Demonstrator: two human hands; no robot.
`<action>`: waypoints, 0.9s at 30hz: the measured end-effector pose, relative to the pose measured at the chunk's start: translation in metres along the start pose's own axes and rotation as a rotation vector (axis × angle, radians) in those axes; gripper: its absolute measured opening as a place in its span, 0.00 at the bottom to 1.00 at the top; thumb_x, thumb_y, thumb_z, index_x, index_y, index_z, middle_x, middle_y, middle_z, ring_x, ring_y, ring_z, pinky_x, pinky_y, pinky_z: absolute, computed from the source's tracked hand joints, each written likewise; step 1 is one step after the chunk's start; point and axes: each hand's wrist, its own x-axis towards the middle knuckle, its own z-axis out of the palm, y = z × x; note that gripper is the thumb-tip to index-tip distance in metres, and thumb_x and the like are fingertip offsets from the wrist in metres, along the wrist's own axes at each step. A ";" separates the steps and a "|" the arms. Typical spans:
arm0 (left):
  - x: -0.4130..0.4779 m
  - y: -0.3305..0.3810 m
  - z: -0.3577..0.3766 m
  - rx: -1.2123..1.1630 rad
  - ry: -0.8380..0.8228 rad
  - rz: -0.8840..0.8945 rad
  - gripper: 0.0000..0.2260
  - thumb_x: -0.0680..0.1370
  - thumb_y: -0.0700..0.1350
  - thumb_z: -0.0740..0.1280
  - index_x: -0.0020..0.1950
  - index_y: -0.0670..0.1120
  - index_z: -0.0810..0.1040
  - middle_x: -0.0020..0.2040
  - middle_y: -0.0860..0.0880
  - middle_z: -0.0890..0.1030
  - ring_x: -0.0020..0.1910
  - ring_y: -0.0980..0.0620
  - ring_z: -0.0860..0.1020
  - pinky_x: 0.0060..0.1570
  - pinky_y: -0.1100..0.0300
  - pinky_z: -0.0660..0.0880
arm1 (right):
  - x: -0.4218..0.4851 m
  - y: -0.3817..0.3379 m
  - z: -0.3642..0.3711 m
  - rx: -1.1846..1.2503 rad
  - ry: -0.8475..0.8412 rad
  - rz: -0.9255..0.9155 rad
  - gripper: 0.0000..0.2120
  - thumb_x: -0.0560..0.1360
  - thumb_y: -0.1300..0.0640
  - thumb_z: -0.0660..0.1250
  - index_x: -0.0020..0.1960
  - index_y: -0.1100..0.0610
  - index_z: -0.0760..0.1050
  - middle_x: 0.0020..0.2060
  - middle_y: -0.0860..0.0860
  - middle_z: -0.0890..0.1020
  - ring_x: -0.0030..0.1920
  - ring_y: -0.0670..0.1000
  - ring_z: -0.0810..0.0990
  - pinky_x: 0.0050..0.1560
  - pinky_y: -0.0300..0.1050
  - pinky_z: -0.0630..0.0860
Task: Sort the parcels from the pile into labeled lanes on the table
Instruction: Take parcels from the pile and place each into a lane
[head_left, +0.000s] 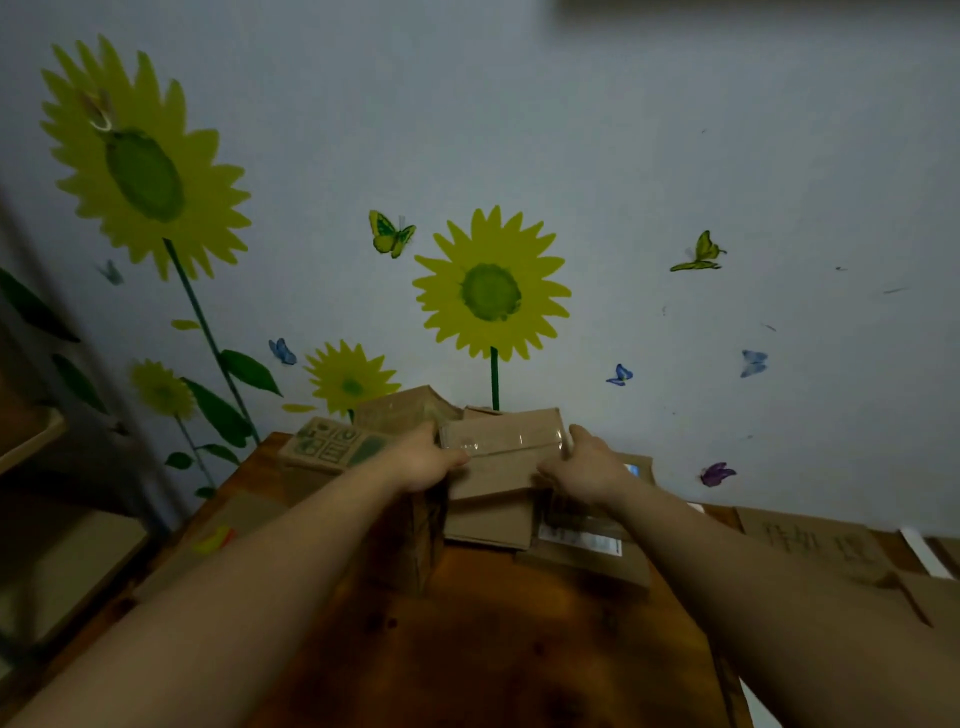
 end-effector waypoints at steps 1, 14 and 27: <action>0.009 -0.002 0.002 -0.031 -0.011 -0.013 0.25 0.76 0.54 0.67 0.69 0.45 0.68 0.65 0.47 0.74 0.62 0.46 0.74 0.62 0.57 0.69 | 0.008 0.002 0.001 0.042 -0.002 0.018 0.21 0.75 0.52 0.67 0.65 0.56 0.66 0.60 0.55 0.73 0.54 0.54 0.74 0.51 0.46 0.72; 0.026 -0.005 0.020 -0.657 0.070 -0.252 0.17 0.78 0.60 0.60 0.54 0.47 0.74 0.51 0.44 0.78 0.51 0.45 0.77 0.48 0.49 0.78 | 0.022 0.016 0.001 0.362 -0.037 0.105 0.34 0.73 0.39 0.66 0.73 0.52 0.61 0.64 0.54 0.73 0.59 0.55 0.74 0.57 0.49 0.73; -0.106 -0.030 -0.006 -0.792 0.050 0.053 0.14 0.80 0.58 0.55 0.56 0.50 0.72 0.45 0.47 0.77 0.43 0.50 0.75 0.46 0.54 0.72 | -0.133 -0.022 0.003 0.578 0.184 -0.076 0.17 0.76 0.60 0.68 0.61 0.50 0.67 0.49 0.53 0.78 0.49 0.58 0.81 0.50 0.57 0.81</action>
